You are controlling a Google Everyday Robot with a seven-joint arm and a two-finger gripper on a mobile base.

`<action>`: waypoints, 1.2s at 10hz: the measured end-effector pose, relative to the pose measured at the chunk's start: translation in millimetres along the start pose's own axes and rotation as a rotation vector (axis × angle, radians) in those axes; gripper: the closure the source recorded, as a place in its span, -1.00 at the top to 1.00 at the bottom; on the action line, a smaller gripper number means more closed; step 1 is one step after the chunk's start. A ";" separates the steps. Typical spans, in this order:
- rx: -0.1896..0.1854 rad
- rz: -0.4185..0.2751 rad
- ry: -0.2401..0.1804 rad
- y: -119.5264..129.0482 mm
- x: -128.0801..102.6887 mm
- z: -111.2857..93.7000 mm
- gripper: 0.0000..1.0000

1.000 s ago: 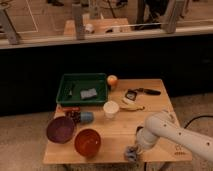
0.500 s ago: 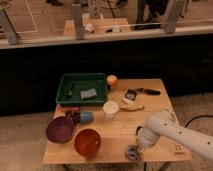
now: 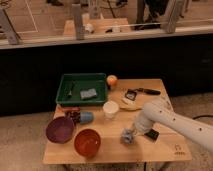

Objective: Wipe table surface with towel

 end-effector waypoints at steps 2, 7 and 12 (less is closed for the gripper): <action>0.009 -0.017 0.003 -15.9 -20.0 7.0 -1.00; 0.013 -0.149 -0.041 4.7 -82.0 11.6 -1.00; -0.046 -0.202 -0.040 73.7 -86.0 19.5 -1.00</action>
